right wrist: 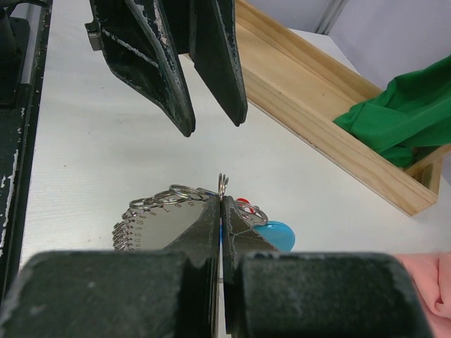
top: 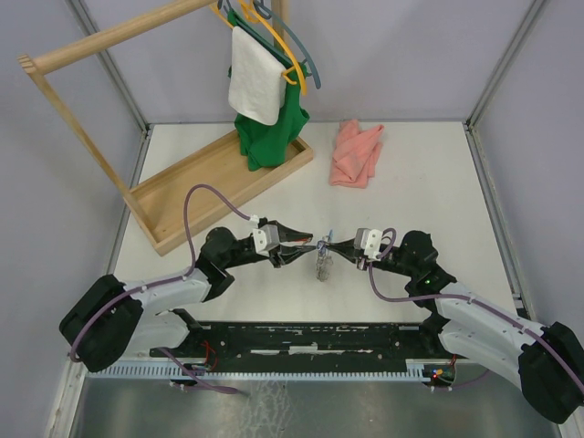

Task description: Put the keys on the keyring

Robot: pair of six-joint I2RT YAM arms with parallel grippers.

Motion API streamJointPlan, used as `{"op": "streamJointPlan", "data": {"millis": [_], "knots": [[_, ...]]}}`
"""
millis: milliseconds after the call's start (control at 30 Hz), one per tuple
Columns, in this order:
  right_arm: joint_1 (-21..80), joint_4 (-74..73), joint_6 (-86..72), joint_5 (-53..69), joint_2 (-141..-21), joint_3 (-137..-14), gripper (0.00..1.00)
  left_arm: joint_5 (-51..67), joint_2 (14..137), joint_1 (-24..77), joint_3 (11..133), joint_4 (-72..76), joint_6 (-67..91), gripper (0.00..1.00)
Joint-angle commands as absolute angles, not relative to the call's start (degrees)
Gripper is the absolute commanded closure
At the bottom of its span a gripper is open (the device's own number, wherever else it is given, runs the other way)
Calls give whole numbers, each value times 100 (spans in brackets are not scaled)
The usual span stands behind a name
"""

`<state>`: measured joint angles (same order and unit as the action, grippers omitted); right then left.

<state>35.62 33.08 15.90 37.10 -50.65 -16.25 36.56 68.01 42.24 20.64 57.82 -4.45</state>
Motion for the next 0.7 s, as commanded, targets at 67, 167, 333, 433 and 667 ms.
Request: {"op": "streamJointPlan", "data": {"millis": [67, 167, 333, 433, 667], "knots": [[3565, 3637, 1555, 3856, -4970, -1784, 99, 3986, 7109, 4235, 2249, 6218, -658, 61], [3565, 3650, 1536, 3902, -5003, -1794, 99, 4157, 7294, 4236, 2358, 6201, -679, 62], [3565, 3684, 1521, 4008, -5069, -1827, 99, 4306, 7485, 4236, 2458, 6203, -686, 63], [3560, 3700, 1504, 4074, -5080, -1821, 99, 4274, 7512, 4232, 2479, 6195, -739, 63], [3563, 3680, 1494, 4154, -5010, -1818, 99, 4417, 7724, 4233, 2635, 6101, -783, 63]]}}
